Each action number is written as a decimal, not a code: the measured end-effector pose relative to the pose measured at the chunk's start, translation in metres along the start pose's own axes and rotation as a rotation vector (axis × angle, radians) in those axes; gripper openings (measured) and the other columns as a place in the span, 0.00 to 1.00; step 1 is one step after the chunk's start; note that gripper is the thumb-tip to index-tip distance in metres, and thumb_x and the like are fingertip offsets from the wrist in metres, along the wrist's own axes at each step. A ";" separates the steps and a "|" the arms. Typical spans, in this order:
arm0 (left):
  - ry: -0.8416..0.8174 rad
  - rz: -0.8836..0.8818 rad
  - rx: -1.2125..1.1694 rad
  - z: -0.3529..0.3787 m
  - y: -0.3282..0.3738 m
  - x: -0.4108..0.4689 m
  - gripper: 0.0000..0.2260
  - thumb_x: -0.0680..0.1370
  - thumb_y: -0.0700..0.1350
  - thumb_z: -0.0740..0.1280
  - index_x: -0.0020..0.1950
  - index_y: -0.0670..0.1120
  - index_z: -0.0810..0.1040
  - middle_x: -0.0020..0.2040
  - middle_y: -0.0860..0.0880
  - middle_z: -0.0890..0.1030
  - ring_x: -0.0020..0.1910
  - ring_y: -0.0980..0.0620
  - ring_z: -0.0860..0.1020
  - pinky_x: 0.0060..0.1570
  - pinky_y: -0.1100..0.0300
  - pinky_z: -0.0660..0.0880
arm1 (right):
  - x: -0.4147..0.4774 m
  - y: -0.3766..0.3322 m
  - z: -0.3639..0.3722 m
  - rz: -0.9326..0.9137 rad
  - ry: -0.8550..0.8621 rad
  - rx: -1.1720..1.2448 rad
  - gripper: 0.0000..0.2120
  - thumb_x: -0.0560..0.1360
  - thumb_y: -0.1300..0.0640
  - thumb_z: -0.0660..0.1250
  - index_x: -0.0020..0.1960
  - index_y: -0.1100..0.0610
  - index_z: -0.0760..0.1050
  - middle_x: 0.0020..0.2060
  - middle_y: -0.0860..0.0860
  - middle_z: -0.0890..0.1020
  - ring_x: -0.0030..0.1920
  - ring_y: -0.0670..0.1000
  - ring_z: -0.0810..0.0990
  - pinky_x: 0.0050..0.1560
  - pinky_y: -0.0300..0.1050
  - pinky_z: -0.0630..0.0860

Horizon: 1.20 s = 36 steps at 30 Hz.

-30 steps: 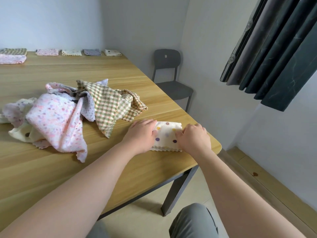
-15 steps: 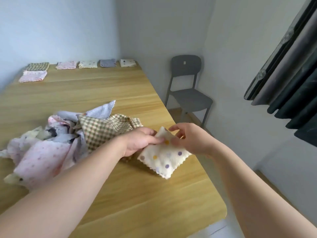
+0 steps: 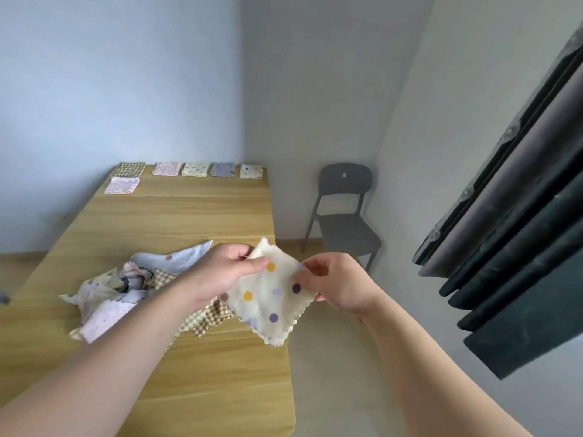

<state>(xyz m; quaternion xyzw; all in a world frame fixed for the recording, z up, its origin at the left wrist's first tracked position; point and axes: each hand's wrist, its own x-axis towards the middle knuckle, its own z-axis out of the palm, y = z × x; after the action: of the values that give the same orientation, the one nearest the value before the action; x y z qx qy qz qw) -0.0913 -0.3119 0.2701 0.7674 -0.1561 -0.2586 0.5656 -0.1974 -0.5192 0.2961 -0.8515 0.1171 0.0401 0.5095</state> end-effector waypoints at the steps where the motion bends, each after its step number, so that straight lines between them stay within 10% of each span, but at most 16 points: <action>1: 0.020 0.009 0.004 0.007 0.005 0.000 0.16 0.75 0.57 0.74 0.51 0.45 0.84 0.38 0.50 0.79 0.35 0.52 0.75 0.32 0.59 0.66 | -0.001 0.000 -0.008 0.002 0.022 0.018 0.05 0.77 0.52 0.71 0.46 0.53 0.84 0.42 0.50 0.87 0.37 0.46 0.79 0.49 0.51 0.81; 18: 0.201 0.017 -0.235 0.168 0.034 0.157 0.10 0.79 0.52 0.72 0.45 0.46 0.85 0.37 0.46 0.80 0.32 0.48 0.75 0.26 0.62 0.63 | 0.095 0.104 -0.185 0.132 0.121 0.328 0.07 0.78 0.55 0.72 0.52 0.59 0.81 0.44 0.53 0.87 0.44 0.54 0.85 0.47 0.50 0.84; 22: 0.321 -0.029 -0.384 0.202 0.057 0.197 0.09 0.79 0.51 0.72 0.48 0.45 0.85 0.42 0.43 0.85 0.37 0.46 0.80 0.33 0.58 0.67 | 0.128 0.124 -0.216 0.365 -0.082 0.653 0.14 0.76 0.51 0.75 0.57 0.59 0.82 0.51 0.56 0.87 0.50 0.56 0.86 0.50 0.49 0.81; 28: 0.534 -0.107 -0.448 0.220 0.075 0.240 0.09 0.80 0.47 0.71 0.51 0.42 0.84 0.44 0.45 0.86 0.36 0.48 0.83 0.31 0.58 0.76 | 0.200 0.139 -0.238 0.317 -0.167 0.429 0.06 0.76 0.59 0.73 0.51 0.61 0.83 0.44 0.54 0.88 0.42 0.53 0.87 0.45 0.46 0.83; 31: 0.565 -0.164 -0.555 0.218 0.076 0.247 0.05 0.80 0.40 0.70 0.54 0.41 0.84 0.50 0.41 0.87 0.48 0.41 0.86 0.49 0.46 0.83 | 0.235 0.132 -0.244 0.288 -0.200 0.320 0.05 0.76 0.59 0.72 0.48 0.62 0.81 0.44 0.55 0.87 0.41 0.55 0.86 0.45 0.46 0.83; 36: 0.619 -0.211 -0.590 0.204 0.066 0.260 0.08 0.79 0.34 0.69 0.57 0.40 0.82 0.51 0.43 0.87 0.50 0.45 0.86 0.45 0.56 0.83 | 0.300 0.117 -0.231 0.187 -0.301 0.037 0.08 0.74 0.56 0.67 0.48 0.60 0.79 0.38 0.51 0.81 0.37 0.51 0.79 0.35 0.40 0.78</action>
<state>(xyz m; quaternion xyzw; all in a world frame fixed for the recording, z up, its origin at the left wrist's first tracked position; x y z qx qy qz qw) 0.0076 -0.6307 0.2292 0.6262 0.1807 -0.1062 0.7509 0.0532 -0.8228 0.2496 -0.8118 0.1188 0.2120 0.5309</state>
